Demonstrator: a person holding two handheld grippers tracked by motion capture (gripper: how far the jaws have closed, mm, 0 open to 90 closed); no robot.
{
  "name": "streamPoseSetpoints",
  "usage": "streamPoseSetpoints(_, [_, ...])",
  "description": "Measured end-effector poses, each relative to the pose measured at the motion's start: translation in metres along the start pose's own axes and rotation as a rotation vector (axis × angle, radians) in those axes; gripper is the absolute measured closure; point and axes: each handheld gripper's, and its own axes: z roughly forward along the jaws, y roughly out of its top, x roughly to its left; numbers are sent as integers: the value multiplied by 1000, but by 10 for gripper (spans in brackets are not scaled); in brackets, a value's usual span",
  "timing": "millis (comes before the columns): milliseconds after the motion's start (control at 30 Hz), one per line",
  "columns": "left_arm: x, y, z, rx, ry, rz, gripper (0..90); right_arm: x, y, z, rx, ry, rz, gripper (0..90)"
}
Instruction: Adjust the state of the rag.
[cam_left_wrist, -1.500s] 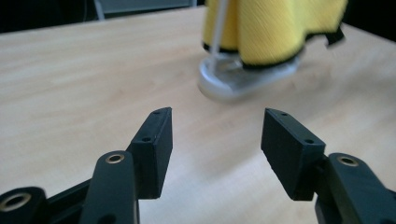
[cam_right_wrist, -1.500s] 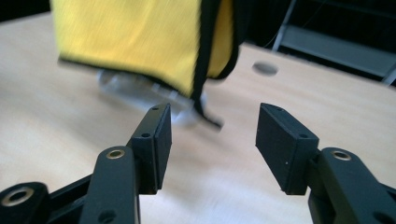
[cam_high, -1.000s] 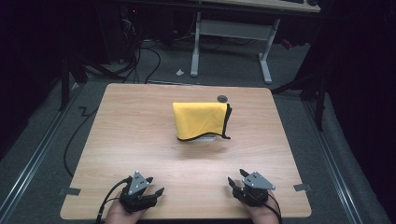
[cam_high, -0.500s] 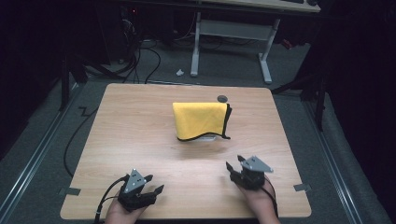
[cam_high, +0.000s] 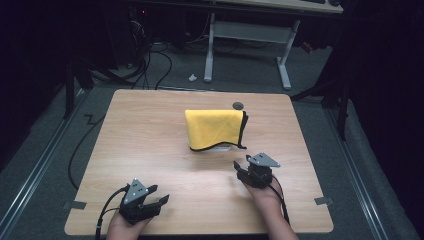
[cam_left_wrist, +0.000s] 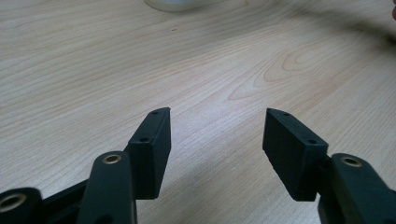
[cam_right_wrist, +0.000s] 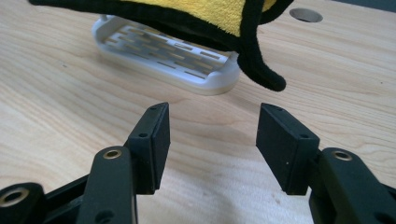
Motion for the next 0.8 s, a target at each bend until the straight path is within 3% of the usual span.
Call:
streamPoseSetpoints(467, [5, -1, 11, 15, 12, -14, 424, 6, -16, -17, -21, 2, -30, 449])
streamPoseSetpoints(567, [5, 1, 8, 2, 21, 0, 425, 6, -19, -17, -16, 5, -31, 449])
streamPoseSetpoints(800, [7, 0, 4, -7, 36, -8, 424, 8, -25, -24, -17, 11, -52, 450])
